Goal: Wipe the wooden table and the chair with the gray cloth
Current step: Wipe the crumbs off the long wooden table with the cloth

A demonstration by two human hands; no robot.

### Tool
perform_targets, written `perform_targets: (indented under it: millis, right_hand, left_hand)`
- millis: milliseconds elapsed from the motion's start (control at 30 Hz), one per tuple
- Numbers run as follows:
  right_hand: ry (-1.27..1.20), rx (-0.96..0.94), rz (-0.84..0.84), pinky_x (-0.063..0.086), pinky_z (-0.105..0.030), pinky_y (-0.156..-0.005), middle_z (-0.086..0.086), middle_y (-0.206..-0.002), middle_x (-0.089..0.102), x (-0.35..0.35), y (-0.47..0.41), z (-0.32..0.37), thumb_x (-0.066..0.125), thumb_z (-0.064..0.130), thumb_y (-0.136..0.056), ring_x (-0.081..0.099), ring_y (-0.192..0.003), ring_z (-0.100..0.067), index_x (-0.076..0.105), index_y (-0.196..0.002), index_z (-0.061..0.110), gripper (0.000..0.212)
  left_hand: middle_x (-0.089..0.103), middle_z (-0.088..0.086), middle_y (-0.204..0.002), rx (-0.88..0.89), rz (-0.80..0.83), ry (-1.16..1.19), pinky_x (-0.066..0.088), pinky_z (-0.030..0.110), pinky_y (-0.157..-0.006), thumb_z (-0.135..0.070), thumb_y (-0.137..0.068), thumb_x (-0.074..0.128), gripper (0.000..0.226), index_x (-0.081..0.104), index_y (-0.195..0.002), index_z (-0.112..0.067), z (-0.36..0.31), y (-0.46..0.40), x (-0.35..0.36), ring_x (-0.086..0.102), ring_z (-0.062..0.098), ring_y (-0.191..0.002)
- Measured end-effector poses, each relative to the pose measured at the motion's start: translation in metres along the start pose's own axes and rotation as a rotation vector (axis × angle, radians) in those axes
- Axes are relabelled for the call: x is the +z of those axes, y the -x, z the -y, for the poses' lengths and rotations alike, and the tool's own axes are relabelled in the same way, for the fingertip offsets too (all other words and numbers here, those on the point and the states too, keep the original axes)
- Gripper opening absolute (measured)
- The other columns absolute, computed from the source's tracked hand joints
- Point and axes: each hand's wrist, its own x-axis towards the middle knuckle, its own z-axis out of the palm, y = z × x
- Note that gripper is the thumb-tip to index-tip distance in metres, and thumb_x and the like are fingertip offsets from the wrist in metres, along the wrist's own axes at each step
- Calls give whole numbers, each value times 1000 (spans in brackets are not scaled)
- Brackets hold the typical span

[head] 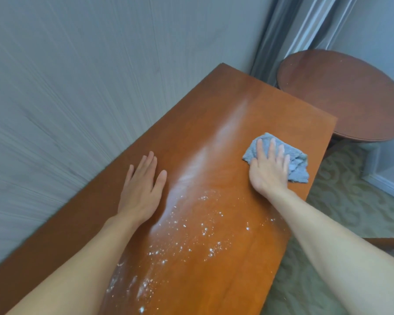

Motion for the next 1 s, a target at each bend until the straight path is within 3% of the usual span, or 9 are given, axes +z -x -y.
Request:
perform_targets:
  millis: [67, 233, 333, 433, 567, 700, 833, 1000]
  right_hand:
    - [38, -76, -15, -3, -52, -126, -10, -171, -6, 7, 19, 40, 28, 28, -103, -7, -157, -34, 2, -163, 24, 66]
    - [34, -693, 63, -6, -54, -125, -14, -171, -1, 48, 134, 166, 40, 28, -95, -13, -156, -37, 6, -163, 15, 78]
    - [43, -786, 107, -7, -52, -125, -13, -171, 2, 54, 157, 183, 32, 35, -101, -16, -156, -34, 6, -163, 14, 71]
    - [82, -756, 53, -5, -51, -127, -8, -172, -3, 47, 136, 149, 30, 35, -100, -12, -157, -31, 7, -163, 19, 69]
    - [76, -516, 10, -4, -48, -127, -4, -172, -6, 30, 87, 63, 35, 30, -99, -7, -158, -29, 5, -163, 27, 71]
    - [10, -224, 50, -4, -47, -127, -3, -172, -6, 4, 48, -15, 27, 26, -103, -8, -158, -26, 5, -163, 30, 64]
    - [11, -112, 39, -4, -51, -126, -7, -172, -8, 15, 64, 28, 26, 27, -102, -10, -157, -32, 2, -163, 27, 66]
    - [39, -455, 6, -8, -52, -126, -9, -171, -7, 49, 155, 141, 34, 36, -100, -12, -157, -35, 2, -164, 24, 72]
  left_hand:
    - [4, -15, -165, 0, 7, 27, -5, 31, -123, -64, -100, 4, 74, 15, -160, -23, 0, -1, 1, -7, -7, -148]
    - [13, -14, -165, -38, 44, 205, -6, 26, -121, -50, -103, 16, 63, 25, -158, -20, 8, -8, -3, 1, -8, -147]
    - [17, -18, -163, -45, 84, 307, -3, 24, -121, -52, -100, 13, 65, 28, -157, -24, 14, -8, -8, 3, -11, -146]
    - [18, -13, -164, -47, 62, 264, -2, 26, -122, -46, -106, 15, 59, 29, -157, -19, 10, -10, -9, 6, -5, -148]
    - [19, -14, -163, -59, 71, 300, 3, 34, -124, -44, -106, 27, 55, 31, -156, -23, 6, -5, -14, 6, -1, -149]
    - [25, -19, -161, -62, -66, 478, 7, 37, -124, -31, -101, 34, 52, 37, -153, -31, 22, 26, -28, 9, -5, -148]
    - [21, -17, -163, 42, -4, 245, 7, 35, -124, -36, -106, 28, 51, 31, -156, -27, 32, 71, -26, 4, -6, -148]
    - [17, -9, -165, 57, -50, -11, 2, 29, -122, -44, -104, 18, 60, 27, -157, -17, 53, 102, -33, 3, 2, -151]
